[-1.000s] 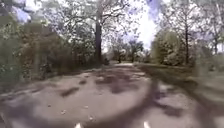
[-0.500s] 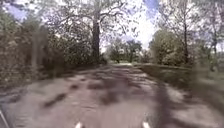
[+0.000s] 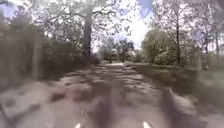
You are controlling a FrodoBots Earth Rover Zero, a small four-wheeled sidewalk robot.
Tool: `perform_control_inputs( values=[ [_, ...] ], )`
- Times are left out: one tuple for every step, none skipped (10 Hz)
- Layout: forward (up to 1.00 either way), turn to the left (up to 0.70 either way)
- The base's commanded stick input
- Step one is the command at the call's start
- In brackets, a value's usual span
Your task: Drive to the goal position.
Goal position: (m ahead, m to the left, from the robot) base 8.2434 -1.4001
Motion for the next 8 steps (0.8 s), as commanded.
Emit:
perform_control_inputs(
  values=[
    [1.0, 0.0],
    [1.0, 0.0],
    [1.0, 0.0],
    [1.0, 0.0],
    [1.0, 0.0],
    [1.0, 0.0],
    [1.0, 0.0],
    [1.0, 0.0]
  ],
)
